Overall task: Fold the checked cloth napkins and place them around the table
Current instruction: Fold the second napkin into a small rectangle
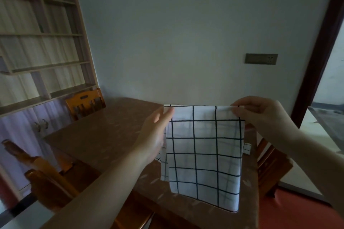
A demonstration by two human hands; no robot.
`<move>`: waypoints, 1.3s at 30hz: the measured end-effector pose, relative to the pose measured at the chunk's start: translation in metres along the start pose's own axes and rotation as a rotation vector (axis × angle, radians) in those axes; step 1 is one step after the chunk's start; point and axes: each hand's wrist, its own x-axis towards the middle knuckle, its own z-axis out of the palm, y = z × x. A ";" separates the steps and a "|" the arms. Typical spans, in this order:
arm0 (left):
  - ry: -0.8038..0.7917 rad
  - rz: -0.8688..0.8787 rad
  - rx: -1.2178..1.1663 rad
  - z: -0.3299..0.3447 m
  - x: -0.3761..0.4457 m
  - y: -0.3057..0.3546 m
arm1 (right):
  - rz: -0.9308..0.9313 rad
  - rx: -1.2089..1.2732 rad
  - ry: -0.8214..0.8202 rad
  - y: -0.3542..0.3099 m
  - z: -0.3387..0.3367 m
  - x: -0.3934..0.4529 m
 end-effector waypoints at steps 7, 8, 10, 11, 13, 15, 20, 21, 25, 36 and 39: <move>-0.094 -0.169 0.307 0.005 -0.018 -0.014 | 0.055 0.227 0.021 0.002 -0.004 0.005; -0.106 -0.147 0.291 0.009 -0.018 -0.013 | 0.093 0.249 -0.034 0.006 -0.005 0.003; -0.109 -0.143 0.230 0.015 -0.019 -0.009 | 0.204 0.240 -0.228 0.017 -0.005 -0.003; -0.094 -0.161 0.190 0.015 -0.017 -0.008 | 0.244 0.203 -0.320 0.022 -0.003 -0.007; -0.059 -0.226 0.108 0.015 -0.012 -0.008 | 0.299 0.130 -0.381 0.031 0.001 -0.013; -0.054 -0.265 0.082 0.010 -0.011 -0.009 | 0.343 0.142 -0.334 0.035 0.003 -0.014; -0.240 -0.301 0.299 0.003 -0.017 -0.015 | 0.303 0.131 -0.308 0.036 -0.003 -0.013; -0.230 -0.289 0.316 0.001 -0.016 -0.017 | 0.309 0.115 -0.344 0.036 -0.005 -0.015; -0.200 -0.247 0.347 -0.002 -0.016 -0.014 | 0.351 0.032 -0.562 0.046 -0.013 -0.023; -0.232 -0.379 -0.007 -0.003 -0.016 -0.009 | 0.421 0.426 -0.387 0.063 -0.014 -0.020; -0.249 -0.323 -0.036 -0.001 -0.017 -0.005 | 0.395 0.468 -0.323 0.060 -0.014 -0.020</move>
